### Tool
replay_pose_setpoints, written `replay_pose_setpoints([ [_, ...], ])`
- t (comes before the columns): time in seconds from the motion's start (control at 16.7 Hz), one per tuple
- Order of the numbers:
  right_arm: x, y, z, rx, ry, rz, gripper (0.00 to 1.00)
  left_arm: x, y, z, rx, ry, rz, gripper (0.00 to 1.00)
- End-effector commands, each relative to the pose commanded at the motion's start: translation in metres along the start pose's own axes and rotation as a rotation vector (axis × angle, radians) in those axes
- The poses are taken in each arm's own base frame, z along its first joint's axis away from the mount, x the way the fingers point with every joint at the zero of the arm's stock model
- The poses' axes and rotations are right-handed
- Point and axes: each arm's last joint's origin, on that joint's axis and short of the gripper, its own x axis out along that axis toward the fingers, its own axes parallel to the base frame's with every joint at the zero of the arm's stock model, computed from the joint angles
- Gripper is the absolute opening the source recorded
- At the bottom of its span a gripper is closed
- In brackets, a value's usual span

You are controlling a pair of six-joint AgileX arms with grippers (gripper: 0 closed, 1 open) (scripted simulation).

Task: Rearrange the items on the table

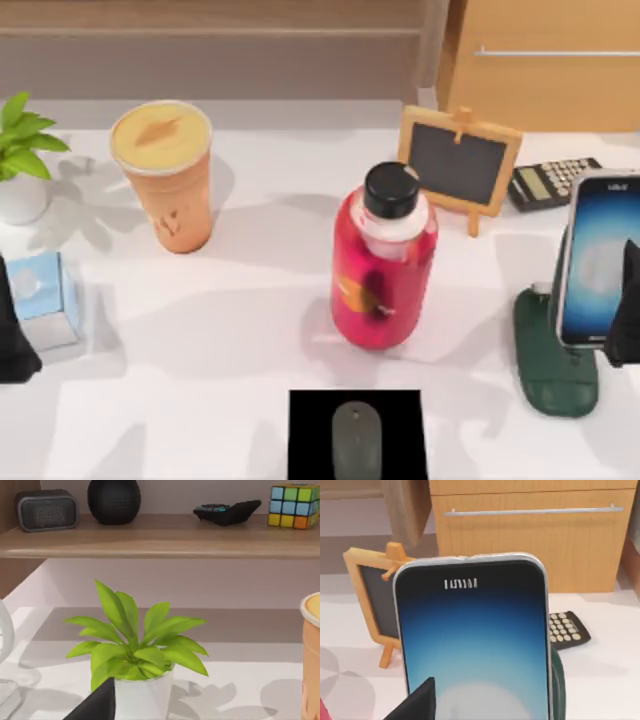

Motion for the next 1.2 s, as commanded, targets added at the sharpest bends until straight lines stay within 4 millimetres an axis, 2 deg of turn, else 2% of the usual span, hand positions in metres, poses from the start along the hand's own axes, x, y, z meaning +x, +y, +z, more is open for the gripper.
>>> replay_pose_setpoints([
  [0.42, 0.001, -0.054, -0.026, -0.012, -0.203, -0.01, 1.0, 0.0, 0.0, 0.0, 0.0, 0.0, 0.0, 1.0],
  [0.6, 0.004, -0.07, -0.041, -0.035, -0.253, -0.025, 1.0, 0.0, 0.0, 0.0, 0.0, 0.0, 0.0, 1.0],
  [0.84, 0.008, -0.079, -0.054, -0.049, -0.274, -0.038, 1.0, 0.0, 0.0, 0.0, 0.0, 0.0, 0.0, 1.0],
  [1.2, 0.008, -0.079, -0.054, -0.049, -0.274, -0.038, 1.0, 0.001, -0.001, 0.0, -0.001, 0.002, -0.003, 1.0],
])
